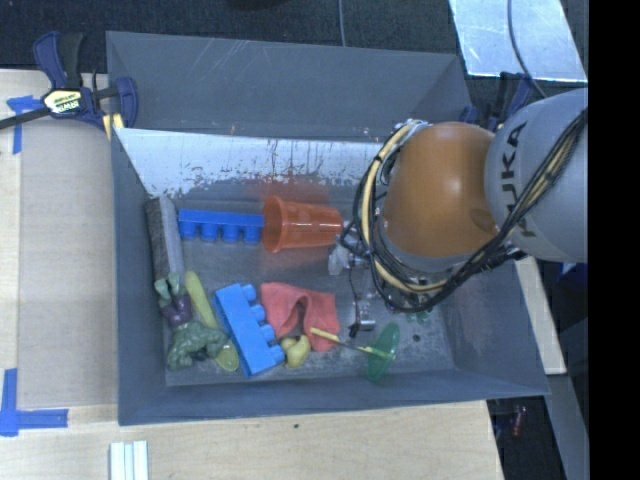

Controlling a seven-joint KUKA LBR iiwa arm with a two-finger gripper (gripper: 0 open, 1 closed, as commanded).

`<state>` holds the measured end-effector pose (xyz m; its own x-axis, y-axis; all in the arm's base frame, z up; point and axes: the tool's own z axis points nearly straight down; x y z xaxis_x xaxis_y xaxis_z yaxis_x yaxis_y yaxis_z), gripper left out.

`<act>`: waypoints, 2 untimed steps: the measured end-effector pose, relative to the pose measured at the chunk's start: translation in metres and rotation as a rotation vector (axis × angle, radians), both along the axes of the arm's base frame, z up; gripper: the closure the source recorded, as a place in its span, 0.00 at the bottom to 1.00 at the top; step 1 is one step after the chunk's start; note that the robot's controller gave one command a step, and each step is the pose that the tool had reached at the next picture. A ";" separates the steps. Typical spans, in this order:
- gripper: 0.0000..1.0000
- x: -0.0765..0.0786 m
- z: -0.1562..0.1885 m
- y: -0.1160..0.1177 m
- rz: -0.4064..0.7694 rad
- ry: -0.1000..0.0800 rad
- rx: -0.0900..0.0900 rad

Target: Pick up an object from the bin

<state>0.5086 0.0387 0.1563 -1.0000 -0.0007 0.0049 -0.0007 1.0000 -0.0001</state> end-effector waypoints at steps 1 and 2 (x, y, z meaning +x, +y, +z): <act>0.00 0.002 0.003 0.000 -0.001 -0.008 0.000; 0.00 -0.010 -0.053 0.022 -0.043 -0.014 0.001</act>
Offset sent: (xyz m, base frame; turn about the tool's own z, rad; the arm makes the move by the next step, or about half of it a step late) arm -0.0195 0.0351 -0.0863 0.0637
